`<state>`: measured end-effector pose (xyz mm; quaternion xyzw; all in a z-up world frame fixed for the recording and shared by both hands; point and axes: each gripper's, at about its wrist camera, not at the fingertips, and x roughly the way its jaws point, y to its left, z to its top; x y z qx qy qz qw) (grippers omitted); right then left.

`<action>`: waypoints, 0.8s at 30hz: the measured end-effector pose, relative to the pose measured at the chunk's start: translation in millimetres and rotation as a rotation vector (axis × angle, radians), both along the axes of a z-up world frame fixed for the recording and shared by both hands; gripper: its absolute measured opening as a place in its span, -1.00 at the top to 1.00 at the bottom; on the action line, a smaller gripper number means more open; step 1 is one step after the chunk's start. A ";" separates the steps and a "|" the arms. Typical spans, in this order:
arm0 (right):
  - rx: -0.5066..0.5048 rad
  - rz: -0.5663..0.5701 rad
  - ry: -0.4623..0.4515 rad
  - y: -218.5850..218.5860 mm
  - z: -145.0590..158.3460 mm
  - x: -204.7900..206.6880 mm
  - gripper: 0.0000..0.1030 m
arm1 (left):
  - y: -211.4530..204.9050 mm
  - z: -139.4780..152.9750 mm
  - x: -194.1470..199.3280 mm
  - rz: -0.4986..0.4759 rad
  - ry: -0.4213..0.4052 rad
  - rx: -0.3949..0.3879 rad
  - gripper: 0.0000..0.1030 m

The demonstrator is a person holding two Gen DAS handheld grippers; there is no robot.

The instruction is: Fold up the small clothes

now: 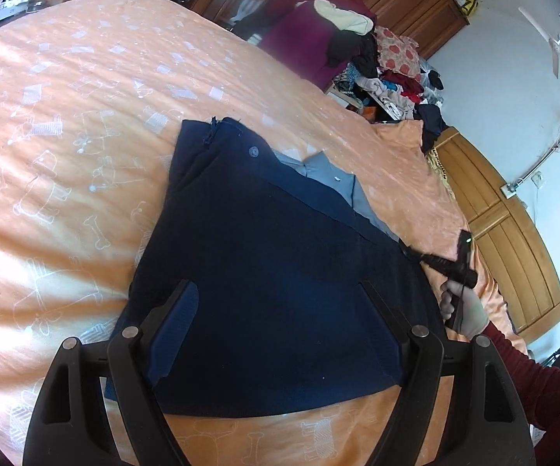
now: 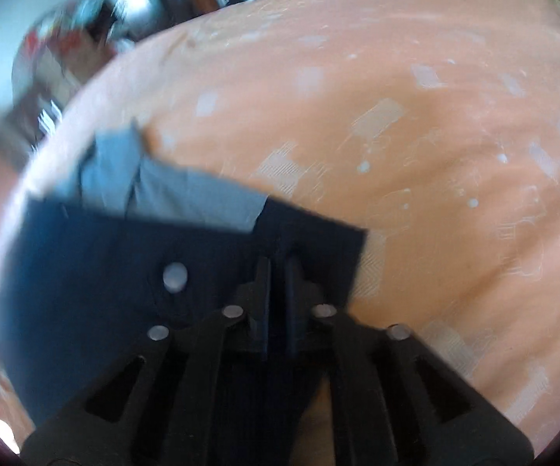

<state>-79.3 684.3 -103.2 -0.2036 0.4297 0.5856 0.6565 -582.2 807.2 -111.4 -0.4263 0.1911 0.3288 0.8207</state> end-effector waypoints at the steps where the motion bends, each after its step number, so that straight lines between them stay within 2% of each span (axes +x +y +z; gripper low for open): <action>1: 0.011 -0.019 0.010 -3.1 4.9 2.1 0.71 | -1.6 -0.8 -1.3 0.006 0.001 -0.002 -0.61; 2: 0.042 -0.063 0.021 -11.1 17.6 7.4 0.48 | -4.4 0.4 -2.8 0.007 -0.003 -0.001 -0.61; 3: 0.069 -0.096 -0.002 -17.5 29.0 8.4 0.34 | -9.0 3.1 -5.1 0.001 -0.015 0.006 -0.61; 5: 0.137 -0.144 -0.032 -28.7 58.5 1.6 0.29 | -19.7 8.1 -11.4 -0.001 -0.032 0.011 -0.61; 6: 0.165 -0.127 -0.004 -27.4 66.6 -6.5 0.33 | -27.3 7.9 -15.8 -0.005 -0.044 0.003 -0.61; 8: 0.183 0.004 0.110 -6.1 76.2 -40.2 0.93 | -37.0 5.8 -21.4 0.002 -0.040 -0.006 -0.61; 10: 0.165 0.216 0.209 39.1 79.2 -108.4 0.96 | -47.9 0.9 -28.2 0.005 -0.063 -0.023 -0.61; 13: 0.114 0.427 0.285 101.7 69.5 -197.2 0.94 | -55.6 -8.6 -32.9 0.030 -0.028 -0.032 -0.61; 14: 0.080 0.508 0.288 129.6 61.5 -236.3 0.94 | -56.6 -12.9 -35.6 0.040 -0.025 -0.045 -0.61; 17: -0.010 0.604 0.243 186.7 34.5 -311.0 0.92 | -55.9 -24.3 -41.4 0.059 -0.008 -0.081 -0.61; 21: -0.081 0.638 0.141 236.8 7.7 -366.2 0.97 | -55.4 -30.9 -37.9 0.049 0.019 -0.087 -0.62; 24: -0.080 0.564 0.155 250.5 7.7 -367.8 0.98 | -55.0 -34.3 -28.9 0.015 0.043 -0.088 -0.79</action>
